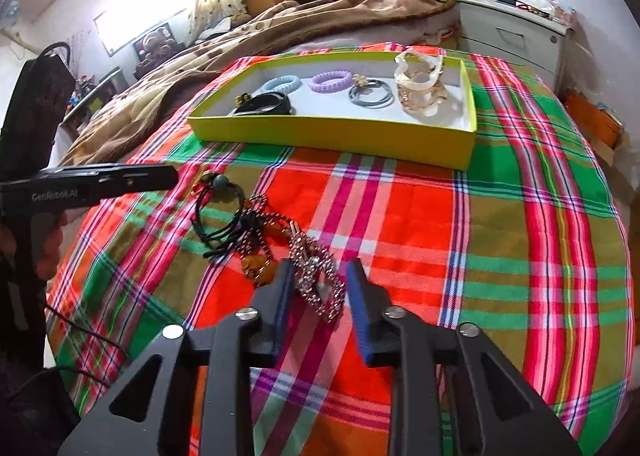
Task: Organize jewelry
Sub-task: 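Grasp the pink rhinestone clip with right tool while left tool grasps the teal-bead tie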
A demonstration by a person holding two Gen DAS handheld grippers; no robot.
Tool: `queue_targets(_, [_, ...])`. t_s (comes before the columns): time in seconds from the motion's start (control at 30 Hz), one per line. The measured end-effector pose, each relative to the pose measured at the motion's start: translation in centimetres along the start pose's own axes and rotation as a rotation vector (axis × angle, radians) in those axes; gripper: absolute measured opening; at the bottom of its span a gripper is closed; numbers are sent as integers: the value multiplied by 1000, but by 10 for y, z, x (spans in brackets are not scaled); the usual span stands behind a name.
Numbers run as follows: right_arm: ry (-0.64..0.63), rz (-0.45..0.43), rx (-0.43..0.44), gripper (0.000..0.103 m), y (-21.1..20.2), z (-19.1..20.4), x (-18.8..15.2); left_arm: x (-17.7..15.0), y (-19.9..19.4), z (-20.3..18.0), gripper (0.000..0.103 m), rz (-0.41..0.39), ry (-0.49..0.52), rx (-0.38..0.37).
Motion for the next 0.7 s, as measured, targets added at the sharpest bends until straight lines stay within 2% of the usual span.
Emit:
queue_targets(0.2, [-39,-8,-60,22,-4,4,-5,-1,1,0,38,4,1,0])
queue_targets(0.27, [-50,-24,-90,15,-7,4,-6,-1,1,0,38,6,1,1])
queue_targets(0.37, [-60,-42,-123,10,-12,4,-6,-1,0,0,38,4,3,0])
queue_targets(0.53, [-51,-63,-164,10,-17,2,-6,-2,1,3,38,7,-3,9])
queue_targets(0.7, [5,-123,-185,10,-33,-5,-2,-1,-2,8,38,-4,4,12])
Point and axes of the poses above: each gripper's, at about its wrist camera, not at the fingertips, and y roughly the way its jaws point, z to its left, x to its top, the point moved 5 cm from there along y, roughly the way its jaws point
